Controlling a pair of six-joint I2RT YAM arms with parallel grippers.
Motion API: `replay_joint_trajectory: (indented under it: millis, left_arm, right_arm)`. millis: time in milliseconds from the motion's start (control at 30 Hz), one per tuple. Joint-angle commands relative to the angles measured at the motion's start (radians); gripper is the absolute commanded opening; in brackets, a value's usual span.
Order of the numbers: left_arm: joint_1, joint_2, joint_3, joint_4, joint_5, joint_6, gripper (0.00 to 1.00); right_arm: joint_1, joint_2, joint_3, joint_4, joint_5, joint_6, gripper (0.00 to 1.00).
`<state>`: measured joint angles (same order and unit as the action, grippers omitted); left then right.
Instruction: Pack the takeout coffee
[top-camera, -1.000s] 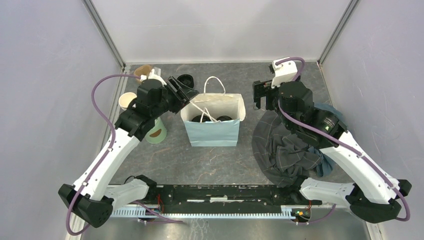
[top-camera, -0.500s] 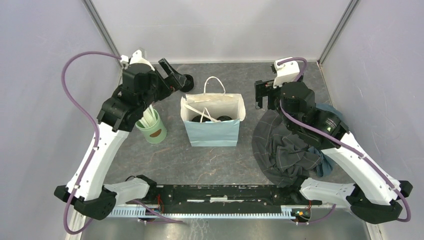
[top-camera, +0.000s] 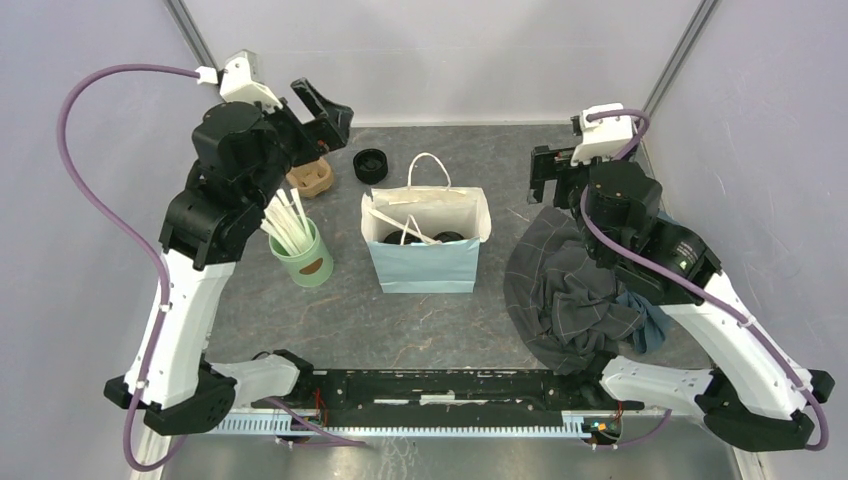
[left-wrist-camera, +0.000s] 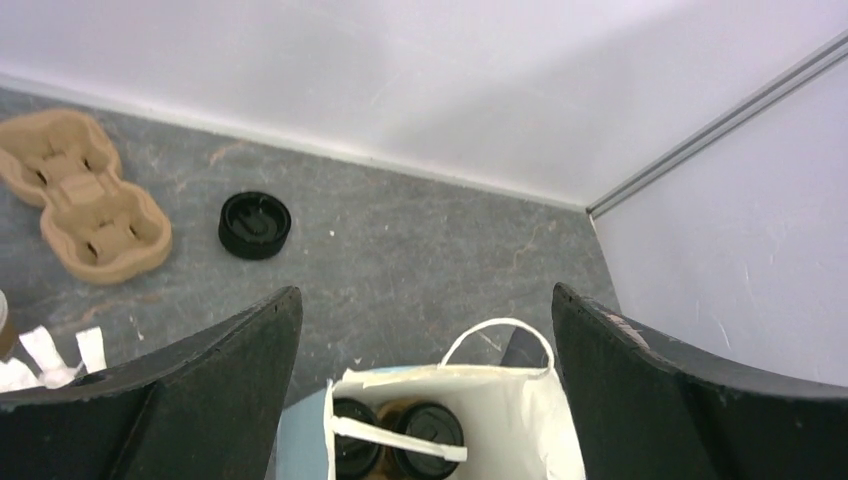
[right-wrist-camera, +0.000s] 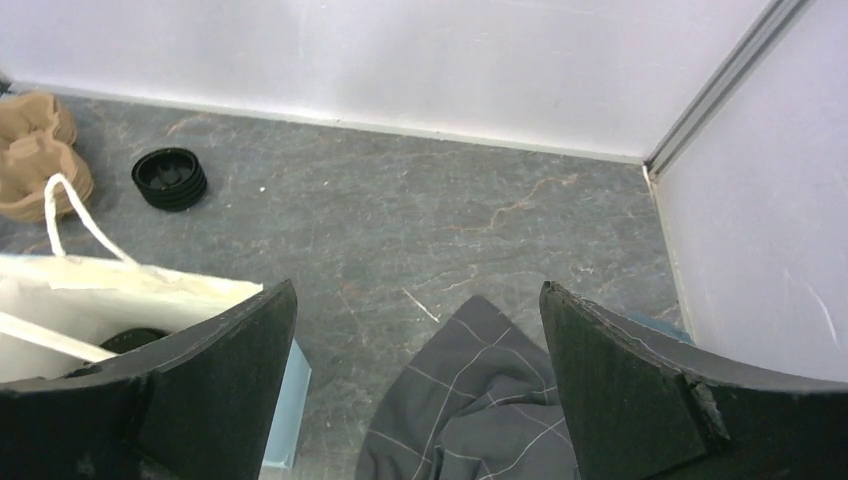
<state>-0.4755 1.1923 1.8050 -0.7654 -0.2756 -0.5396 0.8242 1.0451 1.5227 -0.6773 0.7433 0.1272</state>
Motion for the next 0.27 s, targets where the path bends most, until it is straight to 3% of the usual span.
replay_joint_trajectory:
  millis: [0, 167, 233]
  left_arm:
    - [-0.002, 0.006, 0.081, 0.085, -0.044, 0.100, 1.00]
    - [-0.002, 0.017, 0.099, 0.066, -0.075, 0.119, 1.00]
    - [-0.002, 0.021, 0.104, 0.066, -0.075, 0.119, 1.00]
  right_arm:
    - [-0.002, -0.023, 0.057, 0.073, 0.111, -0.019, 0.98]
    - [-0.002, -0.032, 0.041, 0.125, 0.193, -0.024, 0.98]
    - [-0.002, 0.009, 0.104, 0.066, 0.242, 0.006, 0.98]
